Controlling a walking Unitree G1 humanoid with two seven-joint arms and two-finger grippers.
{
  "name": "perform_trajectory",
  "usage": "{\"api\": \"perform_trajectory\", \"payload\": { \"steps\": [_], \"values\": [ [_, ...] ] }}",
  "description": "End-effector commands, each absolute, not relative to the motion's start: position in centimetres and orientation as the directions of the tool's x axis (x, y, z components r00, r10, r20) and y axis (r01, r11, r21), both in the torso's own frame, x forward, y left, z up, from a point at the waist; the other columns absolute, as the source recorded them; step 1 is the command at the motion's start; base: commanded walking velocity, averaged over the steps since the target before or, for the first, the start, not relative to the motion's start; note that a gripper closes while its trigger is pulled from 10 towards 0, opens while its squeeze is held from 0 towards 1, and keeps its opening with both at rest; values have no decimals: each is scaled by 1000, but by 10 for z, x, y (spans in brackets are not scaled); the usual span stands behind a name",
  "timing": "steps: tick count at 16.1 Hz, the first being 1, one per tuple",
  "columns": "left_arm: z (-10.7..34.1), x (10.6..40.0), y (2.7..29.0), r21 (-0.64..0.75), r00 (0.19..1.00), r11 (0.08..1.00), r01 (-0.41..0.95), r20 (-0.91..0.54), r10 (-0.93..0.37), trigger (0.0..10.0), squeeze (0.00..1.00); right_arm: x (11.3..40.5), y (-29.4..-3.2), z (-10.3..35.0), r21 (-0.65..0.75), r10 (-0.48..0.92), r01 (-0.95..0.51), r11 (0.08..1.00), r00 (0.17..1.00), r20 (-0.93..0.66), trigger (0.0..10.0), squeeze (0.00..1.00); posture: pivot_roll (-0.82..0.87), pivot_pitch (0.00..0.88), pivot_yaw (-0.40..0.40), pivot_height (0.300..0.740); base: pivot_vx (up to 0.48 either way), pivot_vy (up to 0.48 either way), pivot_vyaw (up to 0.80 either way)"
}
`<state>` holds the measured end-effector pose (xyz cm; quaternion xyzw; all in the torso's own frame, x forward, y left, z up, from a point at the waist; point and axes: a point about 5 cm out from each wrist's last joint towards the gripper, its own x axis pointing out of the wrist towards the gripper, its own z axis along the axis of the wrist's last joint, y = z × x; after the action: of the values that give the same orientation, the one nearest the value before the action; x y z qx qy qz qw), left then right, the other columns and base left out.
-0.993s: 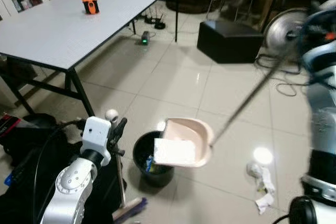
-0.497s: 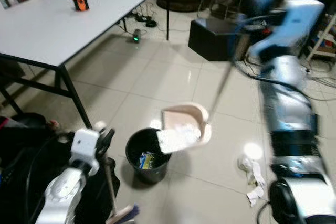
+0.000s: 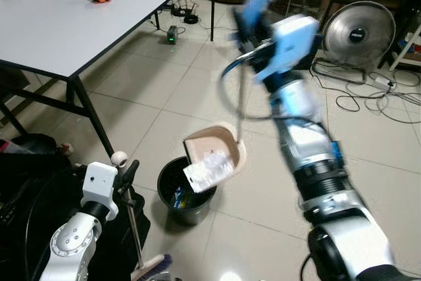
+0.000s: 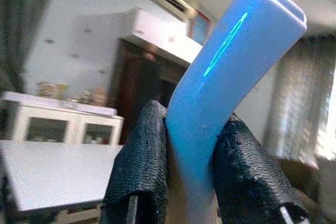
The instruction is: Sweep floor
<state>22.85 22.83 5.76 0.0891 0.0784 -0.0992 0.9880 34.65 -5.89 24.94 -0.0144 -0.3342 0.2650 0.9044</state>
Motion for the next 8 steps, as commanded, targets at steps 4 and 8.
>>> {"api": "perform_trajectory", "payload": {
  "steps": [4,8],
  "values": [
    [68,230,231,204,970,954,218,-153,-189,10000,0,327,-33,248,-300,568,-516,802,506,649,10000,0,86,62,5,740,0,0,0],
    [70,232,230,202,971,955,219,-144,-193,10000,0,299,-2,231,-470,715,-568,676,350,606,10000,0,81,55,10,740,0,0,0]
  ]
}}
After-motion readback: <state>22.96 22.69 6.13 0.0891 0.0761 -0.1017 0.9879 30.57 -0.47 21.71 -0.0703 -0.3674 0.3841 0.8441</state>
